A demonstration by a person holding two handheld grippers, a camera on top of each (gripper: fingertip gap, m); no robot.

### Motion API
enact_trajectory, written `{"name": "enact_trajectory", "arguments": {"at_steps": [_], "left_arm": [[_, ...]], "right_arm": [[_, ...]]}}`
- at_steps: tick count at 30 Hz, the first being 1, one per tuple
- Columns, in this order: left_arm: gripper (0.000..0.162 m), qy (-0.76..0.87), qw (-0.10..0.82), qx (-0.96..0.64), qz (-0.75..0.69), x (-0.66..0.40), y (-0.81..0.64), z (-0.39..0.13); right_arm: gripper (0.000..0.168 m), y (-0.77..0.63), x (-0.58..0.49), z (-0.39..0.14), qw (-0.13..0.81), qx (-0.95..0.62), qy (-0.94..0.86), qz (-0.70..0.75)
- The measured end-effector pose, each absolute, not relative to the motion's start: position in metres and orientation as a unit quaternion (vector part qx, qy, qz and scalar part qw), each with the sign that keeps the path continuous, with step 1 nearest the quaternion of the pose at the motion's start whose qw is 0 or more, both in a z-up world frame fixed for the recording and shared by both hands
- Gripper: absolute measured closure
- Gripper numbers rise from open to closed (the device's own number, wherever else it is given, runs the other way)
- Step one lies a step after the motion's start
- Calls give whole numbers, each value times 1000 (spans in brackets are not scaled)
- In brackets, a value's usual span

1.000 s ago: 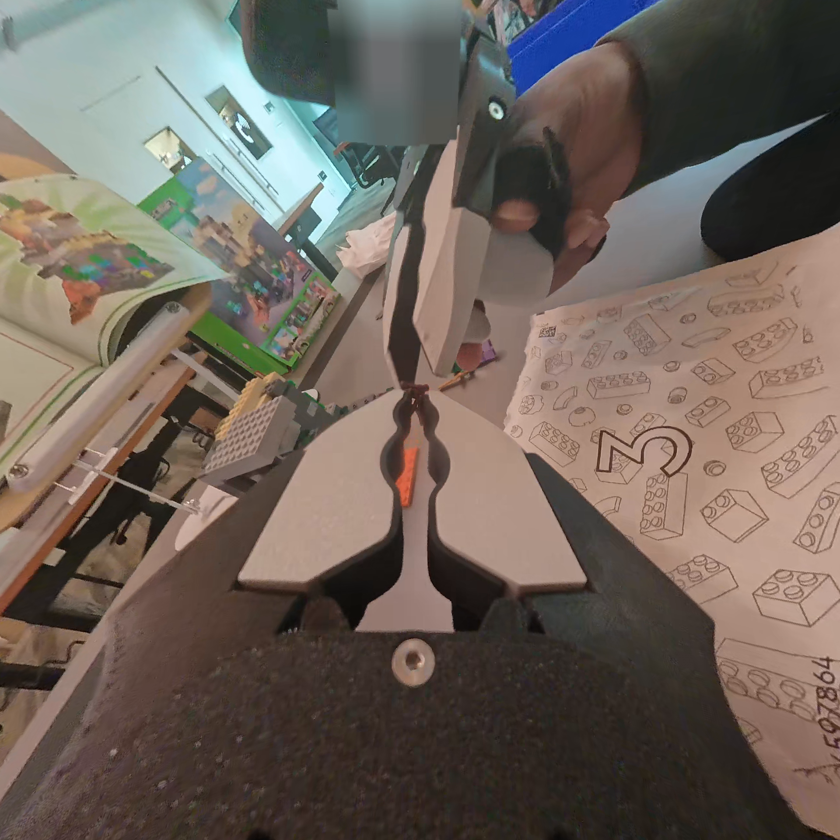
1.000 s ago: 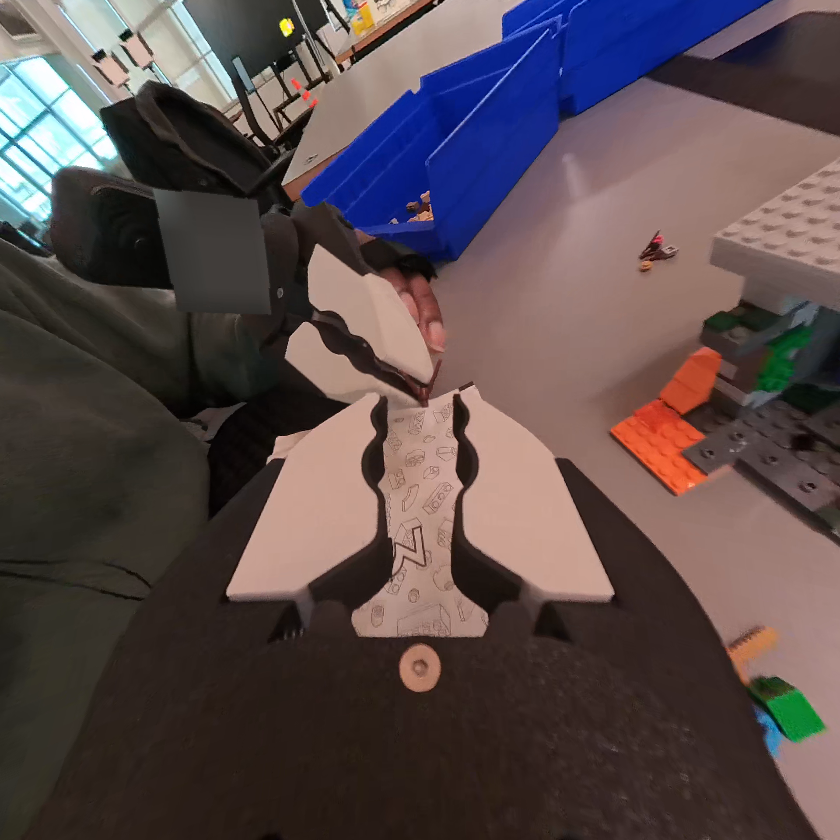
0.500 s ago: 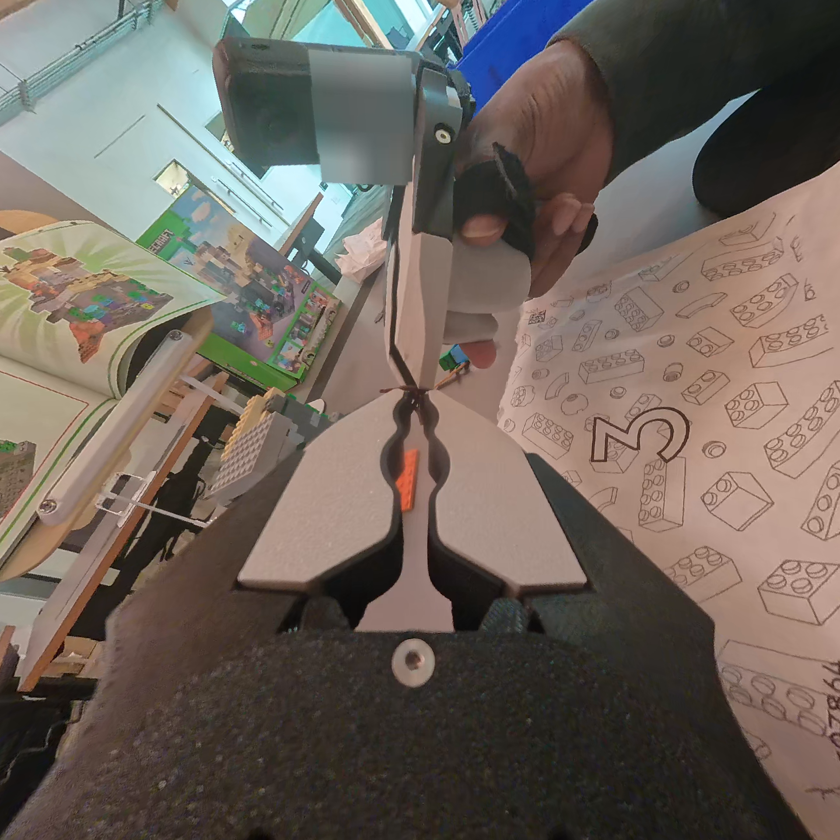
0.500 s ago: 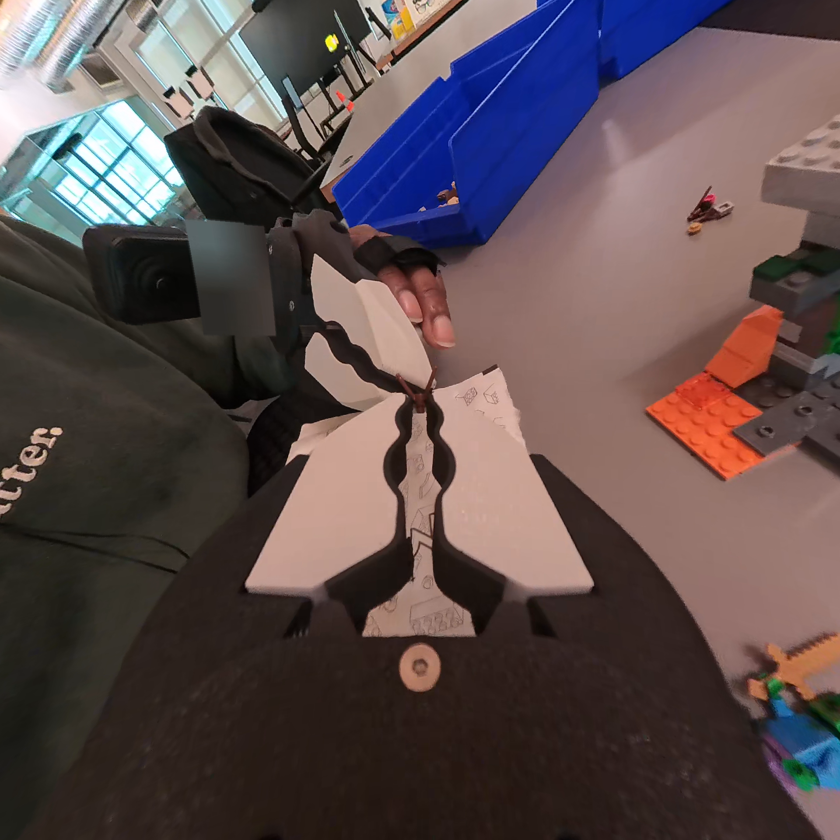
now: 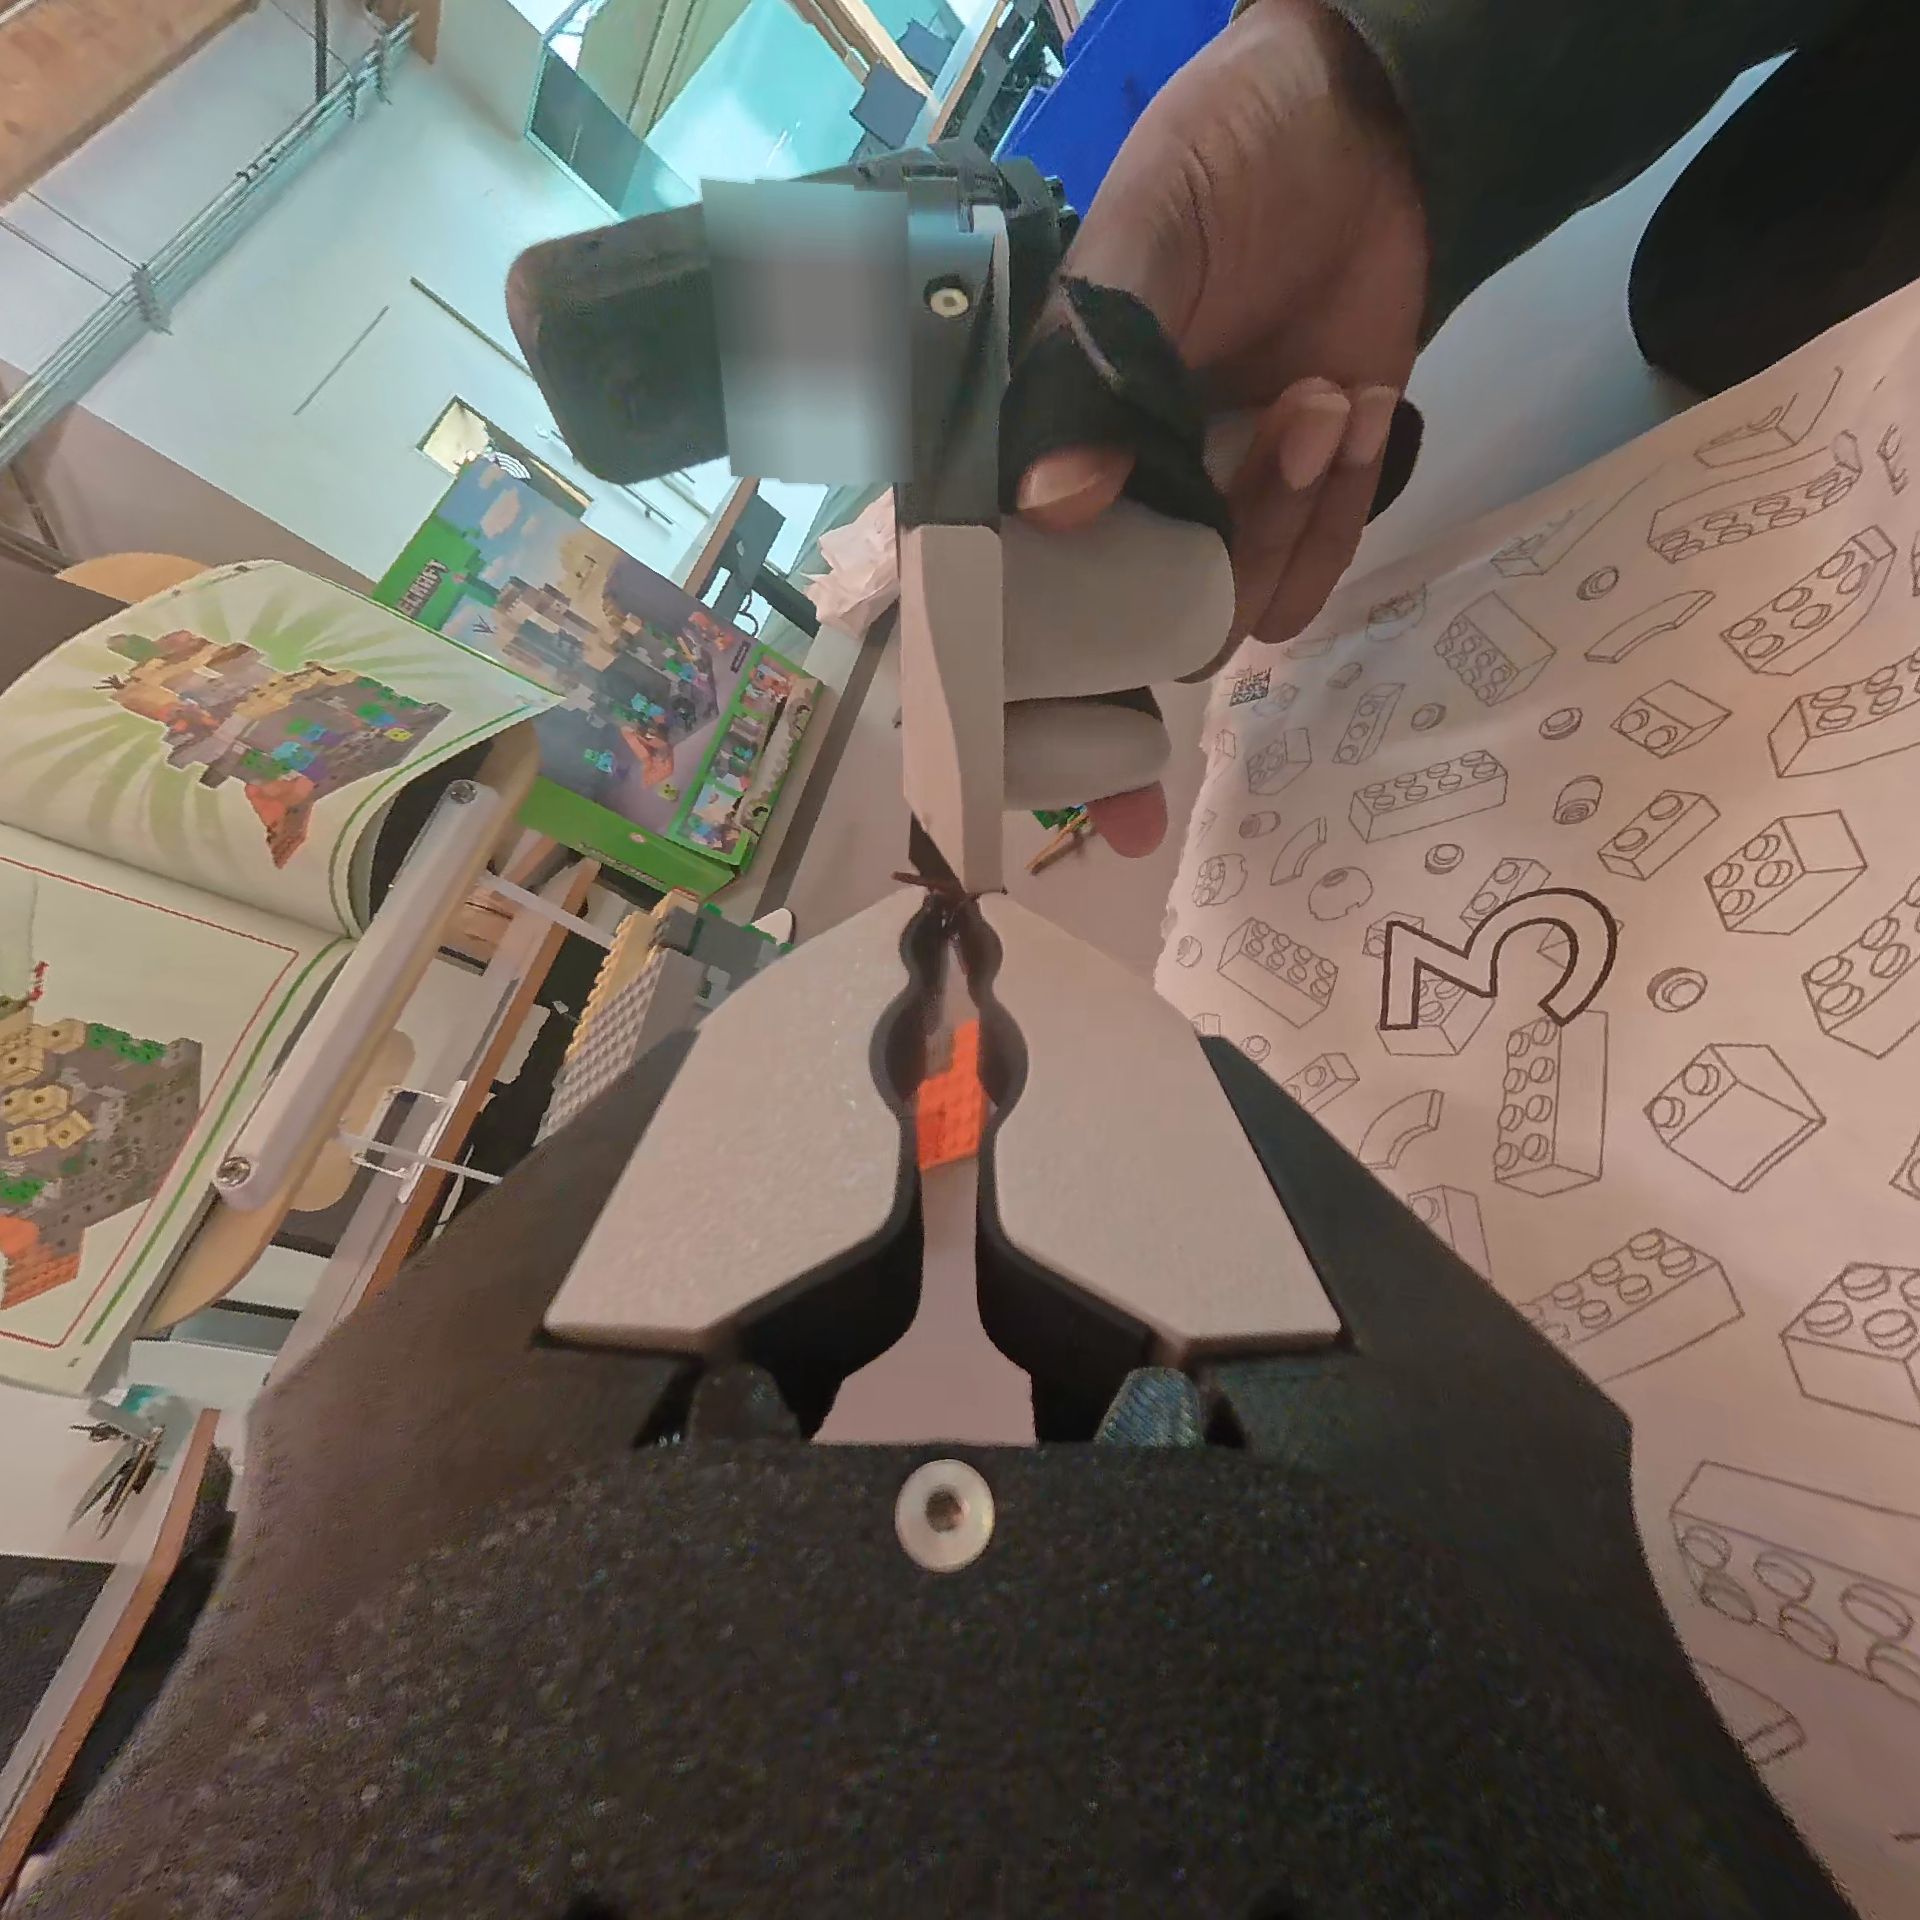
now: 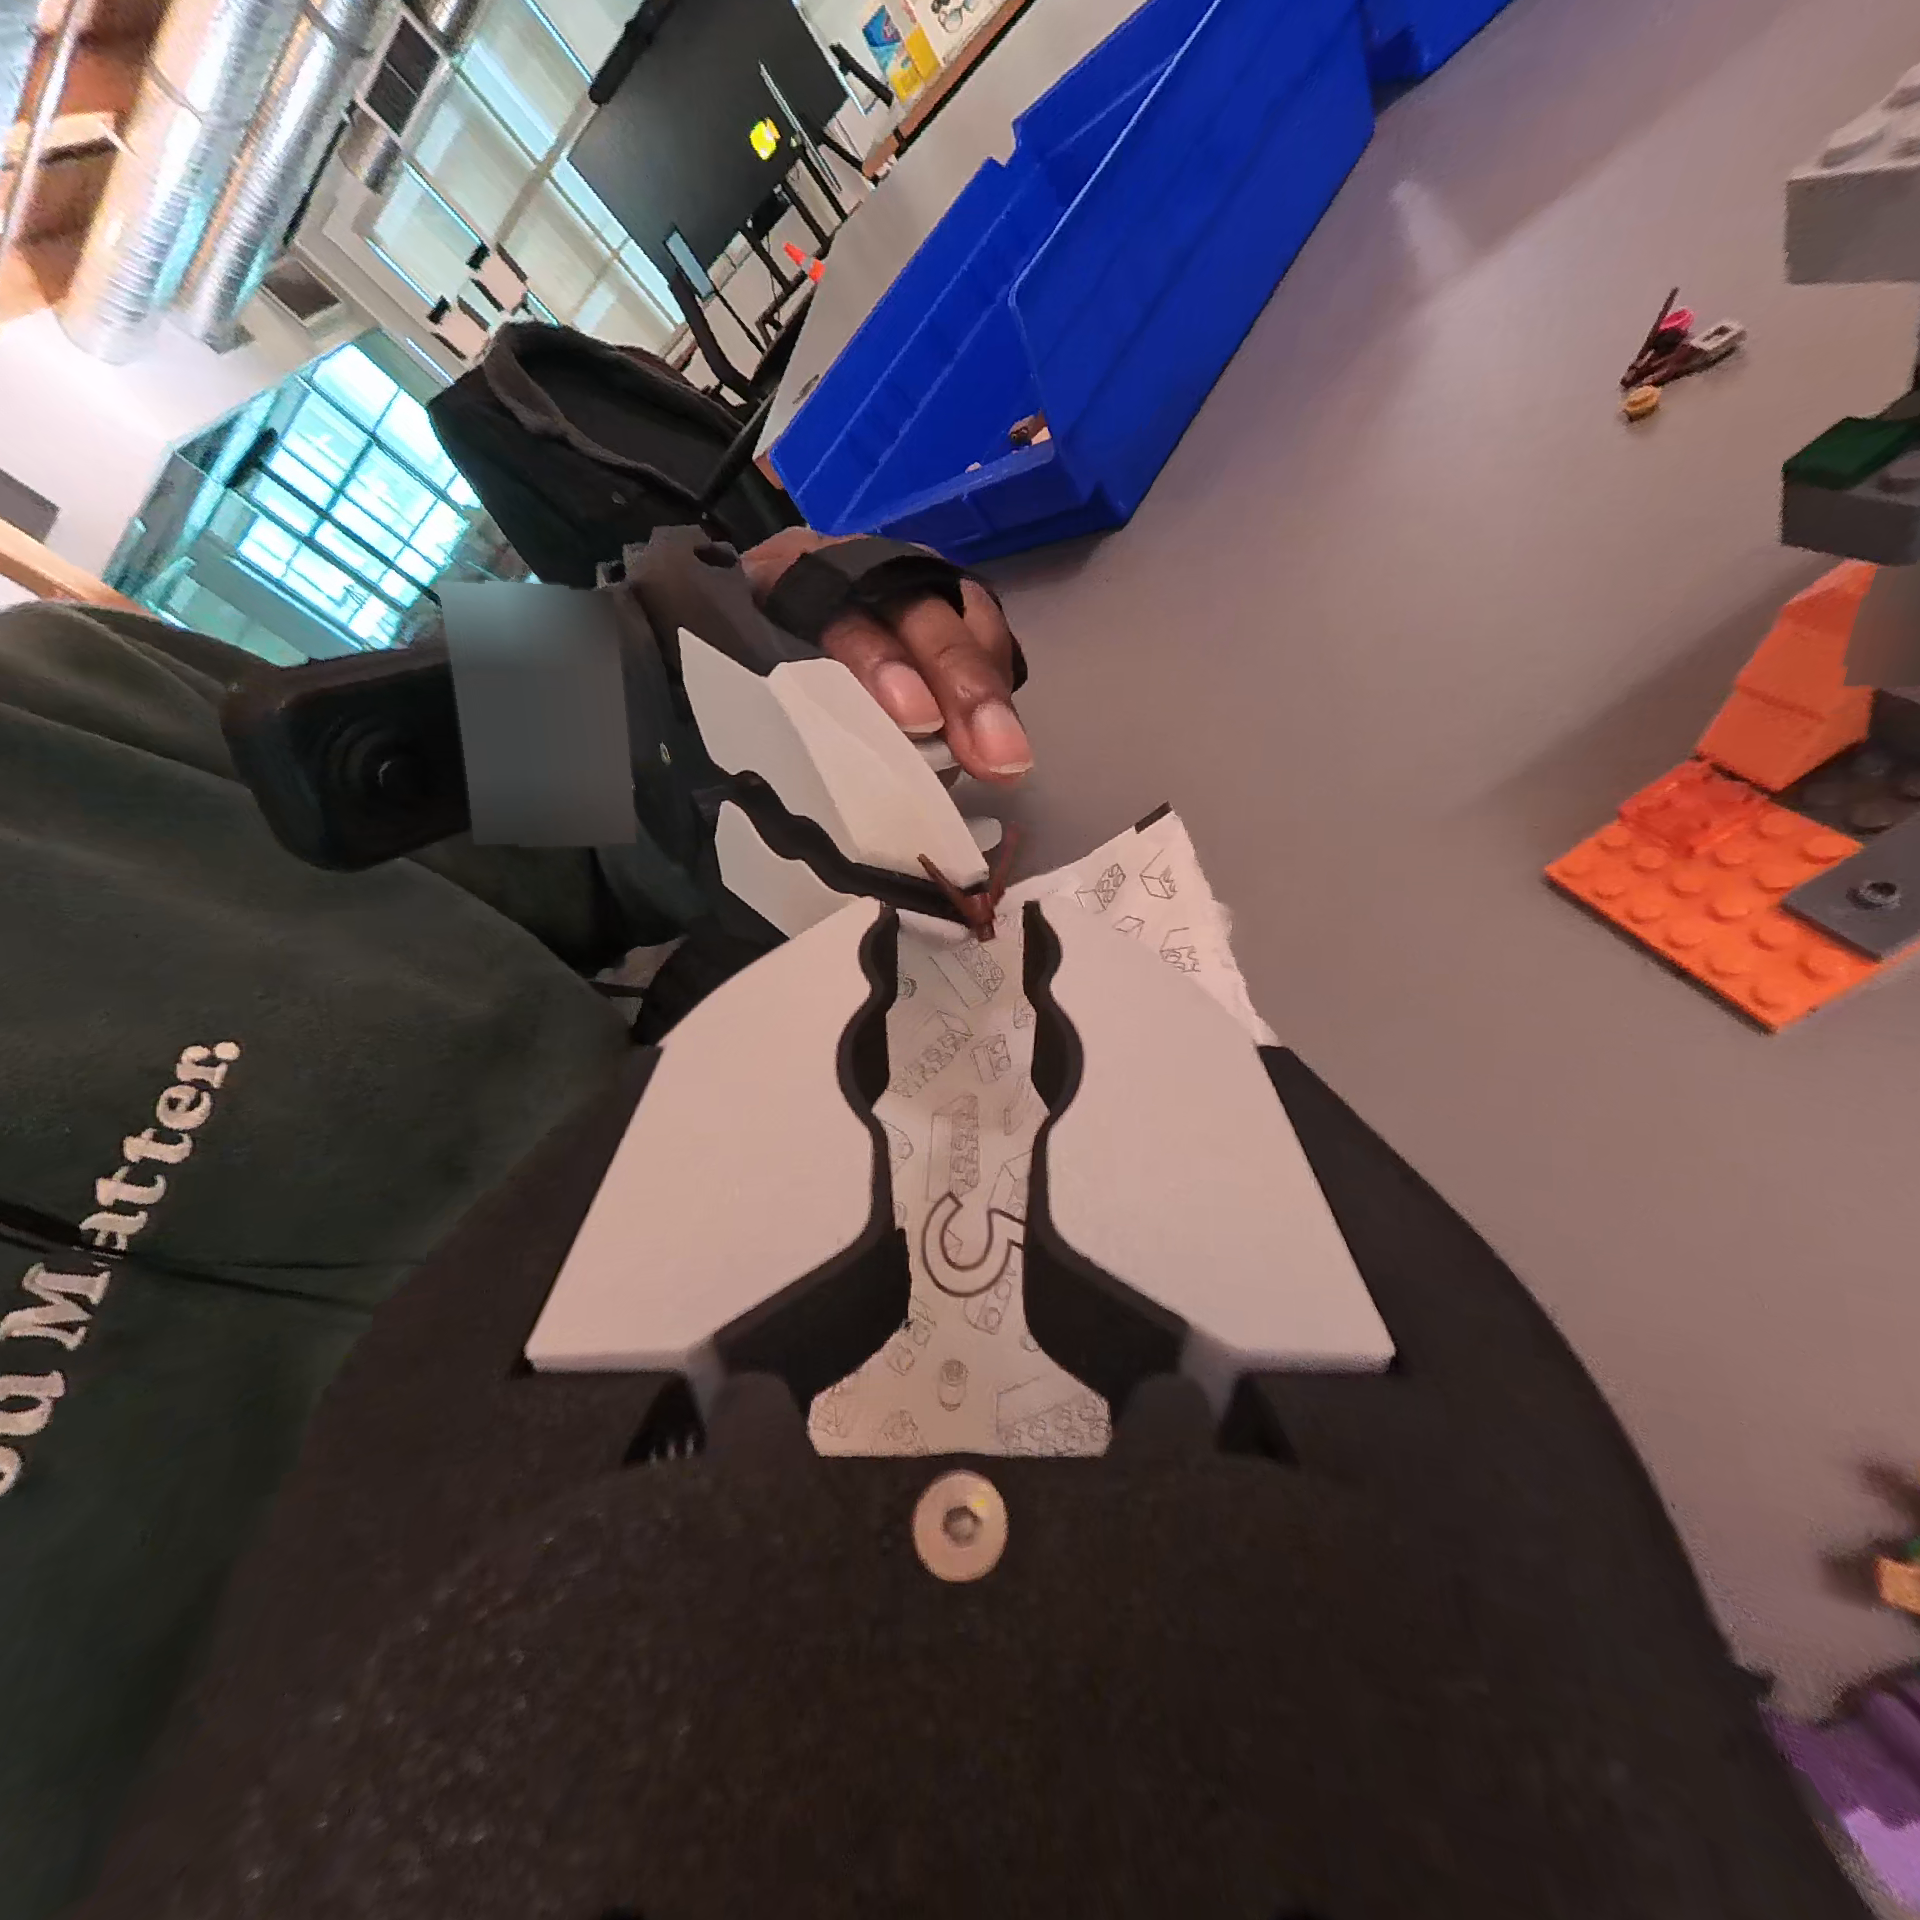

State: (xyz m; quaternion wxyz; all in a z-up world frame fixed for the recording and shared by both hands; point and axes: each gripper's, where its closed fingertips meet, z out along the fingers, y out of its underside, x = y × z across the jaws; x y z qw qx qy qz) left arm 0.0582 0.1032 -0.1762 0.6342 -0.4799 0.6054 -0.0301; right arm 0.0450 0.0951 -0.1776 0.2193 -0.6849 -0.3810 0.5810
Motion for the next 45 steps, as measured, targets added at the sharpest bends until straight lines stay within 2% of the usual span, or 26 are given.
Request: {"name": "enact_trajectory", "arguments": {"at_steps": [11, 16, 20, 25, 29, 34, 37, 40, 45], "left_arm": [[160, 601, 661, -445, -58, 60, 91, -159], [161, 597, 661, -449, -64, 61, 89, -157], [162, 591, 662, -457, -64, 57, 91, -153], [162, 574, 664, -474, -68, 49, 93, -146], [162, 544, 667, -505, -56, 29, 99, -140], [162, 473, 656, -588, 20, -40, 116, -132], [162, 419, 626, -652, 82, -103, 125, -125], [162, 364, 567, -724, 149, -177, 132, -122], [162, 309, 416, -843, 146, -264, 126, -145]], "right_arm": [[156, 80, 45, -160, 135, -634, -327, 687], [155, 79, 46, -157, 148, -630, -341, 682], [146, 80, 47, -151, 159, -625, -338, 686], [144, 84, 51, -148, 181, -624, -340, 680], [144, 95, 55, -163, 230, -660, -367, 614], [144, 130, 81, -190, 382, -704, -448, 396], [145, 143, 101, -192, 449, -703, -453, 315], [146, 153, 121, -194, 481, -710, -434, 277], [146, 160, 147, -201, 501, -719, -417, 242]]}}
